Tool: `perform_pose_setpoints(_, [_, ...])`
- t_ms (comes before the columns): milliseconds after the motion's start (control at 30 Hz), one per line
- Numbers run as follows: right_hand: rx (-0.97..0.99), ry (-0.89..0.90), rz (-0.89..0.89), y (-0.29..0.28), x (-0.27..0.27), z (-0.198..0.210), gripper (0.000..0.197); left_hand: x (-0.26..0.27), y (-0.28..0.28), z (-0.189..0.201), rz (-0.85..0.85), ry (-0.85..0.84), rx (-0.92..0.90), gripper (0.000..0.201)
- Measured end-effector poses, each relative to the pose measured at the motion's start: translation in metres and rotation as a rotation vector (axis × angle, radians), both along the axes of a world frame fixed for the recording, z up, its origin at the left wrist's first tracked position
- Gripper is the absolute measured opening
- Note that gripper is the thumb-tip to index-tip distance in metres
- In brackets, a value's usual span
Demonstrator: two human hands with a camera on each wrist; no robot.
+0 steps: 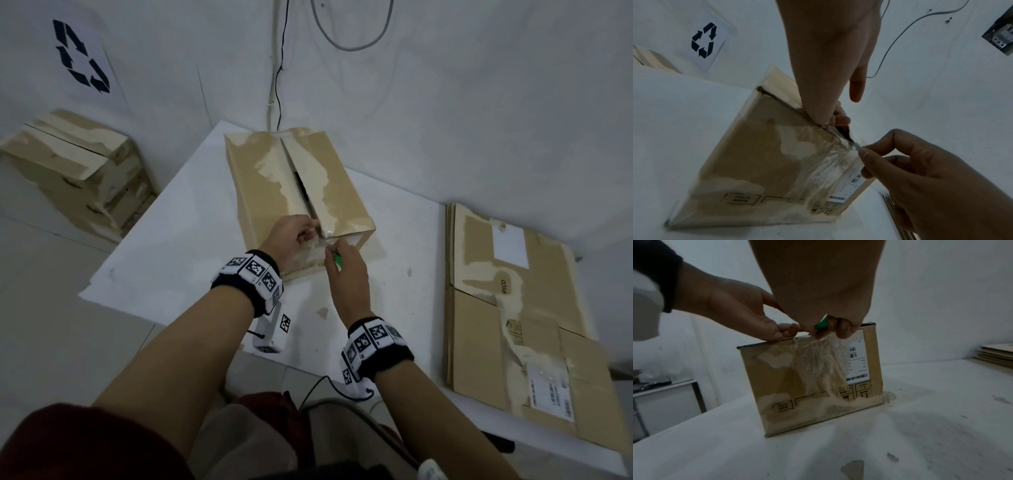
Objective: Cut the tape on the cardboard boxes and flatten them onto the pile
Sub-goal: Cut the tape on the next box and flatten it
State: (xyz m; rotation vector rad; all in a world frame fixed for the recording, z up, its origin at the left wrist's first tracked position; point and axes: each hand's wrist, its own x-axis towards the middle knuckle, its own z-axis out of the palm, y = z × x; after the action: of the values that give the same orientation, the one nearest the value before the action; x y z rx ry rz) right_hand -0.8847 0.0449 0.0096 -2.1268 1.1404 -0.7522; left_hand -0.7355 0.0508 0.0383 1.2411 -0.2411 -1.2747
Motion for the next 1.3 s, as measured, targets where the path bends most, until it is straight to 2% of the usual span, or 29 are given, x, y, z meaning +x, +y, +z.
perform_pose_setpoints(100, [0.003, 0.021, -0.02, 0.001, 0.003, 0.001, 0.014, -0.001, 0.003, 0.002, -0.002, -0.048, -0.01, 0.027])
perform_pose_setpoints(200, [0.0, -0.024, -0.142, -0.017, 0.006, 0.001, 0.011, 0.001, 0.005, 0.0, -0.016, -0.053, 0.0, 0.046])
perform_pose_setpoints(267, [-0.006, -0.022, -0.175, -0.029, -0.001, 0.001, 0.011, 0.001, 0.004, -0.001, -0.012, -0.116, 0.039, 0.037])
perform_pose_setpoints(300, [0.002, -0.022, -0.159, -0.03, -0.006, 0.0, 0.009, -0.001, 0.002, 0.001, -0.008, -0.186, 0.087, 0.027])
perform_pose_setpoints(333, [0.016, -0.023, -0.139, -0.029, -0.013, 0.0, 0.006, -0.003, -0.002, 0.004, 0.002, -0.265, 0.146, 0.026])
perform_pose_setpoints(433, [0.02, -0.043, -0.134, -0.017, -0.033, -0.001, 0.01, -0.012, -0.017, 0.017, -0.075, -0.491, 0.269, 0.071])
perform_pose_setpoints(467, [0.019, -0.076, -0.15, -0.013, -0.039, 0.0, 0.012, -0.015, -0.021, 0.02, -0.143, -0.591, 0.299, 0.077])
perform_pose_setpoints(533, [0.004, -0.162, -0.216, -0.011, -0.048, 0.006, 0.012, -0.017, -0.021, 0.022, -0.212, -0.75, 0.355, 0.063])
perform_pose_setpoints(600, [-0.038, -0.243, -0.287, -0.021, -0.053, 0.016, 0.008, -0.01, -0.015, 0.019, -0.288, -0.829, 0.398, 0.051])
perform_pose_setpoints(667, [-0.056, -0.284, -0.299, -0.035, -0.053, 0.025, 0.005, 0.007, -0.007, 0.018, -0.465, -0.939, 0.409, 0.044])
perform_pose_setpoints(767, [-0.041, -0.249, -0.264, -0.056, -0.052, 0.029, 0.006, 0.044, 0.008, 0.032, -0.763, -1.136, 0.433, 0.038])
perform_pose_setpoints(867, [0.031, -0.235, -0.282, -0.069, -0.05, 0.03, 0.008, 0.077, 0.022, 0.046, -0.838, -1.219, 0.509, 0.044])
perform_pose_setpoints(967, [0.153, -0.236, -0.327, -0.067, -0.049, 0.027, 0.009, 0.092, 0.033, 0.047, -0.819, -1.364, 0.572, 0.046])
perform_pose_setpoints(1033, [0.23, -0.222, -0.345, -0.058, -0.05, 0.021, 0.013, 0.087, 0.037, 0.043, -0.762, -1.462, 0.548, 0.049])
perform_pose_setpoints(1133, [0.264, -0.225, -0.374, -0.043, -0.051, 0.015, 0.012, 0.064, 0.034, 0.037, -0.768, -1.568, 0.46, 0.067])
perform_pose_setpoints(1300, [0.369, -0.251, -0.27, -0.044, -0.055, 0.023, 0.006, 0.005, 0.015, 0.025, -0.821, -1.546, 0.311, 0.097])
